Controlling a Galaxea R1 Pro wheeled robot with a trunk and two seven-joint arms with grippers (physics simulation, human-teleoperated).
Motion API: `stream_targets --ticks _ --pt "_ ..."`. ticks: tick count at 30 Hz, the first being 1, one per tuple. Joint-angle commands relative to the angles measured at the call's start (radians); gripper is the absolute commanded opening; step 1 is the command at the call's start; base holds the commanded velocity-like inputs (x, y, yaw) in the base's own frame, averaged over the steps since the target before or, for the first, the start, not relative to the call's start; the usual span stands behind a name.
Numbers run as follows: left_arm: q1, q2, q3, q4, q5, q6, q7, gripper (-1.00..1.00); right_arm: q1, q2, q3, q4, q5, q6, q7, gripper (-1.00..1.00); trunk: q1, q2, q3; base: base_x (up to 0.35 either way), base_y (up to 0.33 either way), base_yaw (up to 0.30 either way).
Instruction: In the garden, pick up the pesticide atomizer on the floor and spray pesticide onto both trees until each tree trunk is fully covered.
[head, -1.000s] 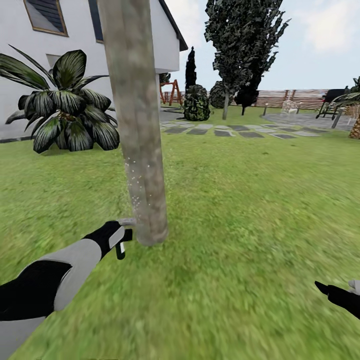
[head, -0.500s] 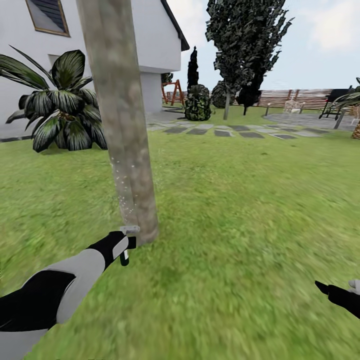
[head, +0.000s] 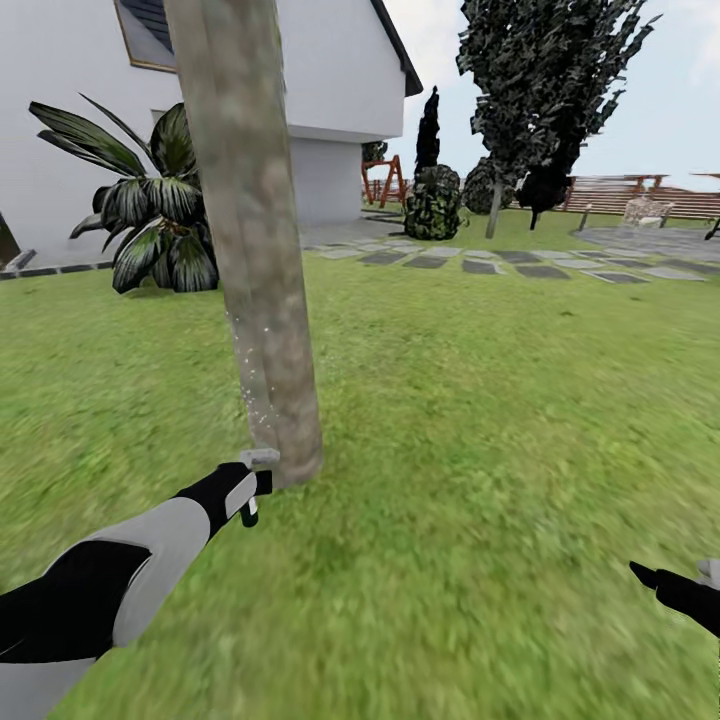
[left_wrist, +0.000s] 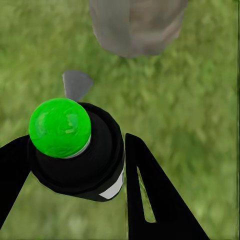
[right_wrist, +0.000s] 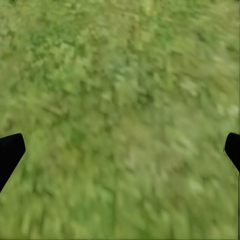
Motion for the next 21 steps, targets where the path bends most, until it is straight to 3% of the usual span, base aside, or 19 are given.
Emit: stream_targets --ticks 1,10,21 --pt "0.000 0.000 0.000 0.000 0.000 -0.002 0.000 -1.00 0.000 0.000 0.000 0.000 -0.001 0.000 0.000 1.00 0.000 0.000 0.000 0.089 -0.325 0.035" --pt "0.000 0.000 0.000 0.002 0.001 -0.005 0.046 -1.00 0.000 0.000 0.000 0.000 0.000 0.000 0.001 1.00 0.000 0.000 0.000 0.089 -0.325 0.015" --pt "0.001 -0.001 -0.001 0.002 0.002 -0.014 0.049 -1.00 0.000 0.000 0.000 0.002 0.000 0.000 0.001 1.00 0.000 0.000 -0.002 0.080 -0.282 0.250"
